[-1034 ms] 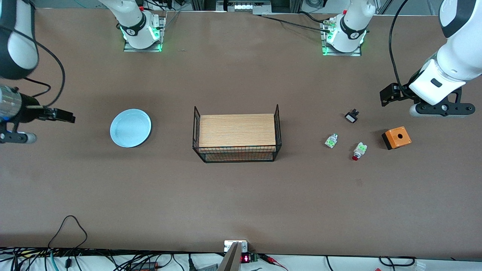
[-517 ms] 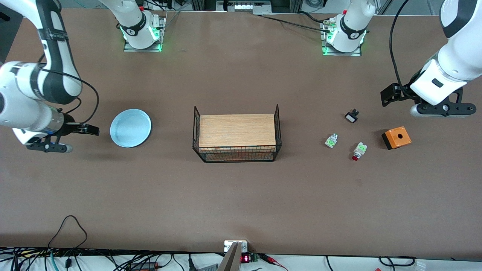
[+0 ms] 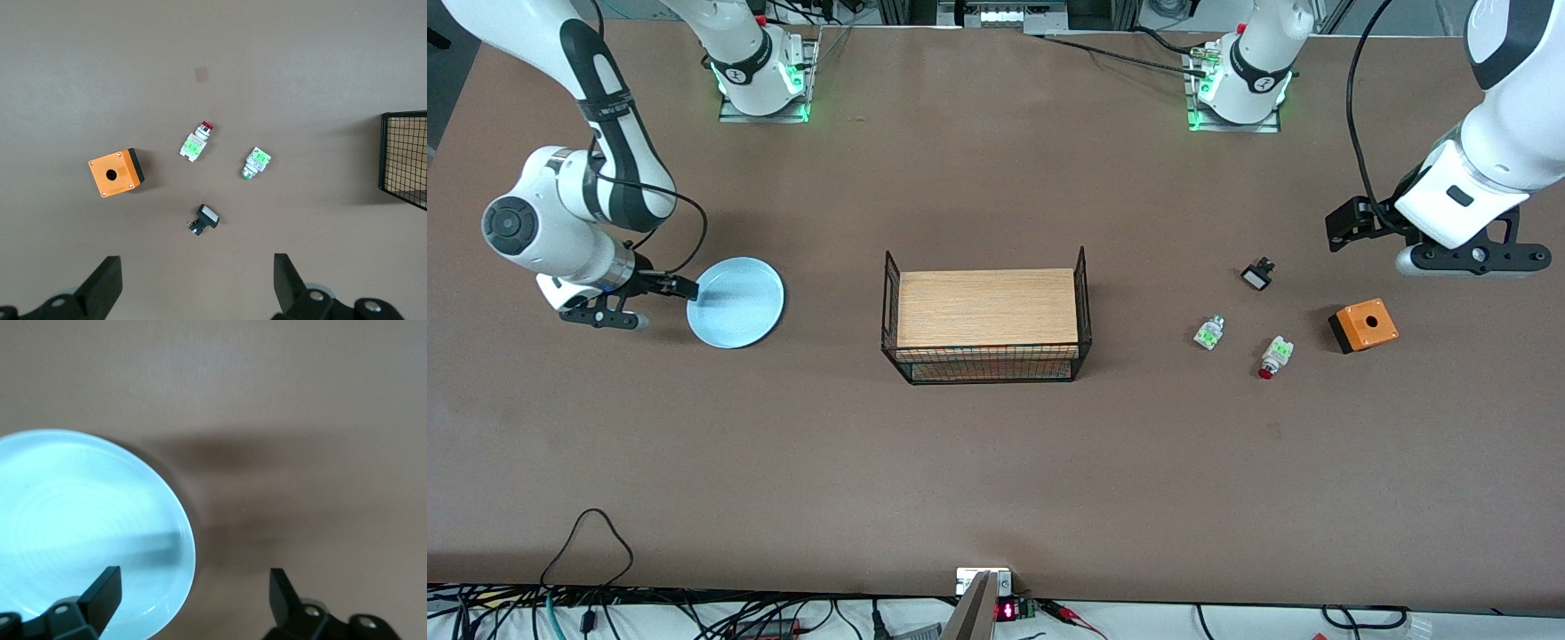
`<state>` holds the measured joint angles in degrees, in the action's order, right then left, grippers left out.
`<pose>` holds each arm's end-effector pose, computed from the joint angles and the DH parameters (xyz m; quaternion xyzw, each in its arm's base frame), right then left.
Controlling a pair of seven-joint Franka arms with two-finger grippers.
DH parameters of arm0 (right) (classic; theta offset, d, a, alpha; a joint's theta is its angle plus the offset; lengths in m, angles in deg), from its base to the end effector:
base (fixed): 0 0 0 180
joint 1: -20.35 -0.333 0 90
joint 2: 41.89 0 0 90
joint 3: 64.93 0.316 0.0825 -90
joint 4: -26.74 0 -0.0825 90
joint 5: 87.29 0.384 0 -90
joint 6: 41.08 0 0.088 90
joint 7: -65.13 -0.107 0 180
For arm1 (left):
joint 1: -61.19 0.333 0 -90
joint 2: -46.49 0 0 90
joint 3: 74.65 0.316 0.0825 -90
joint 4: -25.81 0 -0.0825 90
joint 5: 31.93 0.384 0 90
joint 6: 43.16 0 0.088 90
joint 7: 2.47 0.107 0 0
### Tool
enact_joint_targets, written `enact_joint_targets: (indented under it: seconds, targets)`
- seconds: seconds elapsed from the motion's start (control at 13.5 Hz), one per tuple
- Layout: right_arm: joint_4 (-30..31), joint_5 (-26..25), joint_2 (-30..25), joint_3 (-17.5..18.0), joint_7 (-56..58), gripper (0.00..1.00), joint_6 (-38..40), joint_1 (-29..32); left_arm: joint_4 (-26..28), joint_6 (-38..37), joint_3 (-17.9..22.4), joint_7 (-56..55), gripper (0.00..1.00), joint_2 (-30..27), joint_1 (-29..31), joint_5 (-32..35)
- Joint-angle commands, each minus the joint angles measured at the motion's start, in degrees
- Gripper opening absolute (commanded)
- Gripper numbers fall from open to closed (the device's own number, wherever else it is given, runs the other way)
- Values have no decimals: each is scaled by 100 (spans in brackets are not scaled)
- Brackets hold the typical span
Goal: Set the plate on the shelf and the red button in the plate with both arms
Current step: 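Grasp the plate rim with the right gripper and tilt it up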
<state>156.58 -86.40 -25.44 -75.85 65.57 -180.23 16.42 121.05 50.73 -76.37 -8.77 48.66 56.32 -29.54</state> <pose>0.5208 -0.0656 0.2247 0.9961 -0.0610 -0.0609 0.0184 0.5639 -0.0606 0.5658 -0.9993 0.0046 0.0282 0.0235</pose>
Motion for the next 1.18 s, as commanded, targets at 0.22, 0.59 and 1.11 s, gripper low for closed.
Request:
enact_joint_targets:
  seconds: [0.22, 0.59, 1.11]
  targets:
    - [77, -10, 306, 37, 325, 78, -349, 15, -41, -46, -21, 15, 100, -33, 4, 165]
    - [68, 8, 464, 46, 317, 59, -473, 15, -41, -46, -21, 6, 100, -41, 4, 156]
    - [59, 8, 439, 160, 264, 0, -420, -11, -76, -72, 23, 6, 100, -24, 39, 129]
